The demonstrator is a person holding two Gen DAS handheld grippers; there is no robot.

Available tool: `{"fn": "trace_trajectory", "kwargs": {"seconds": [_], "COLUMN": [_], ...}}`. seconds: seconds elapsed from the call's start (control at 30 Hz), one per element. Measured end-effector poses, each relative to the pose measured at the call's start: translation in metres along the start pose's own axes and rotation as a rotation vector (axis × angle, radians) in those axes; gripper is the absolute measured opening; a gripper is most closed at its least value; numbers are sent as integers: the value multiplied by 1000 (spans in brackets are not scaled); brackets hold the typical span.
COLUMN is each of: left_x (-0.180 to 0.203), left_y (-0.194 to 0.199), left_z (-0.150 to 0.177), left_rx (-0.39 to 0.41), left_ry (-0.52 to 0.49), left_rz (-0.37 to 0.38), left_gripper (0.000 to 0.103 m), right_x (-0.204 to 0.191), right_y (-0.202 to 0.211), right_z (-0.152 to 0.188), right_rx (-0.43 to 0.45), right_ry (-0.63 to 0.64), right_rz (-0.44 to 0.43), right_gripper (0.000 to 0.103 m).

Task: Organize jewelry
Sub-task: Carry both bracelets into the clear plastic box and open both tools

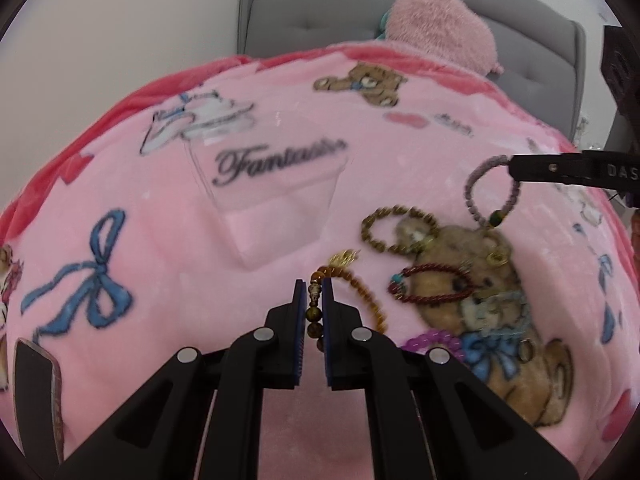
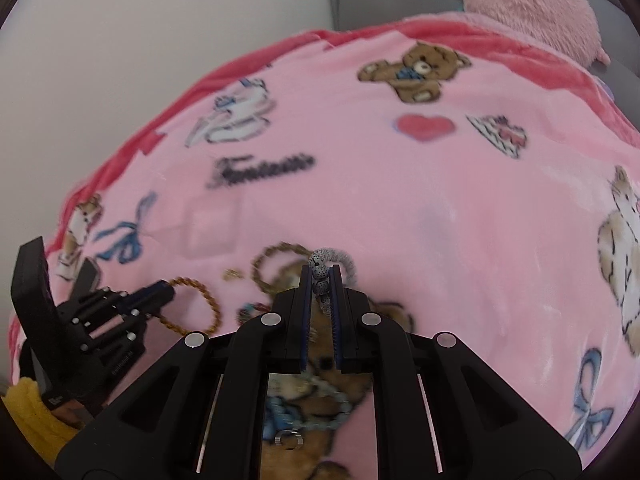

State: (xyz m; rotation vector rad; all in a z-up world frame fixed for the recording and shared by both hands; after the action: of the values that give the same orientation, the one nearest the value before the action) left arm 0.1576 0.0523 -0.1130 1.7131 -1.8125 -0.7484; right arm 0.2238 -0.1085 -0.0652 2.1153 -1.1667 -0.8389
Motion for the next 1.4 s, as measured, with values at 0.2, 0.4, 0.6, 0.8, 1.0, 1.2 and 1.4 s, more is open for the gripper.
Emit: {"fn": "trace_trajectory", "kwargs": {"seconds": [0.2, 0.4, 0.6, 0.8, 1.0, 1.2, 1.4], "left_x": [2, -10, -32, -50, -57, -58, -61], "left_y": [31, 56, 54, 32, -2, -29, -43], "left_z": [-25, -66, -102, -117, -107, -82, -67], "left_rx": [83, 184, 214, 199, 139, 73, 40], "left_ry": [-32, -50, -46, -18, -2, -5, 11], "left_rz": [5, 30, 64, 111, 153, 145, 144], "left_gripper": [7, 7, 7, 7, 7, 7, 7], "right_x": [-34, -74, -103, -122, -119, -116, -114], "right_y": [21, 26, 12, -16, -54, -82, -97], "right_z": [-21, -52, -77, -89, -78, -53, -40], "right_rx": [63, 123, 151, 121, 46, -30, -80], "right_ry": [15, 72, 117, 167, 150, 175, 175], "right_rz": [-90, -159, -205, -204, -207, -188, -198], "right_gripper": [8, 8, 8, 8, 8, 8, 9]}}
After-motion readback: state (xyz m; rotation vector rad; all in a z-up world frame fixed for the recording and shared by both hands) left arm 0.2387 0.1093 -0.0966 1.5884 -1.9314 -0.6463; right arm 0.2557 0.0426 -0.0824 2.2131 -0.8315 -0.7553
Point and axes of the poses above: each gripper's, at about its wrist camera, not at the fingertips, and y roughly against the way its jaws point, x to its right, z to its underside, the point moved 8 cm from there along -y, roughly the way its jaws point
